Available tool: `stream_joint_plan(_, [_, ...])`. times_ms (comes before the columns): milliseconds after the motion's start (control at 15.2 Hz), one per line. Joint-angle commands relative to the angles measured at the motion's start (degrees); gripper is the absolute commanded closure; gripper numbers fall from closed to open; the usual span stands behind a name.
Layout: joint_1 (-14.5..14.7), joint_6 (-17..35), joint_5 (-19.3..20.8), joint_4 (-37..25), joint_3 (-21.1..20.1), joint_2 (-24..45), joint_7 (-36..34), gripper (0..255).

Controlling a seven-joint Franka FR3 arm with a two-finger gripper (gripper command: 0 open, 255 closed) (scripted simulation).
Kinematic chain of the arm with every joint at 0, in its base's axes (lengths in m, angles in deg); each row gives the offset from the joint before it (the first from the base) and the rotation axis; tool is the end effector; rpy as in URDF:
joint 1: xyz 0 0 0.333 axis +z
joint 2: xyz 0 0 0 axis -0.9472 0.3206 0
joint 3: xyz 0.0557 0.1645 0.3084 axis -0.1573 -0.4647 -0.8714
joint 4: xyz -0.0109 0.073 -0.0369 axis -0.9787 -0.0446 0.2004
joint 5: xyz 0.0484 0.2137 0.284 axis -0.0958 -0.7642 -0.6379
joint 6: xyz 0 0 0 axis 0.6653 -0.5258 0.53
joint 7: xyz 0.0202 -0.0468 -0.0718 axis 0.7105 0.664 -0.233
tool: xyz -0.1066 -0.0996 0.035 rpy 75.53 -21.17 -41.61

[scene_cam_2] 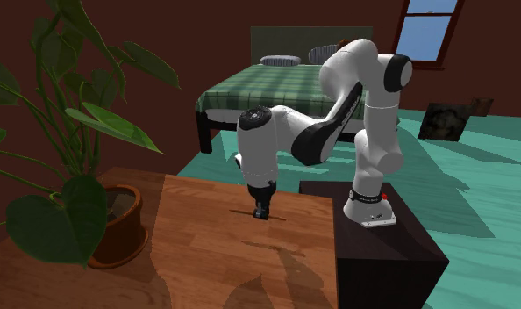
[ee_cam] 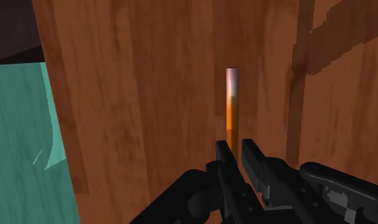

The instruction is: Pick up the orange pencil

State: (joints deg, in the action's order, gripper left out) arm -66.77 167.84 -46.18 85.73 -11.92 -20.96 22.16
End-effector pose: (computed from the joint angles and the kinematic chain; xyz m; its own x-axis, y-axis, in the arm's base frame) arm 0.4300 0.3167 0.4388 0.9782 -0.2068 -0.0189 -0.1971 -0.9533 0.2287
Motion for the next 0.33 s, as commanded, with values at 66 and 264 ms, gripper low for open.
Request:
stream_joint_plan(66, [0.0,-2.1,-0.5,-1.6,-0.1,-0.7,0.5,255])
stream_joint_plan(264, [0.0,-2.9,-0.7,-2.2,-0.2,-0.9,0.7,255])
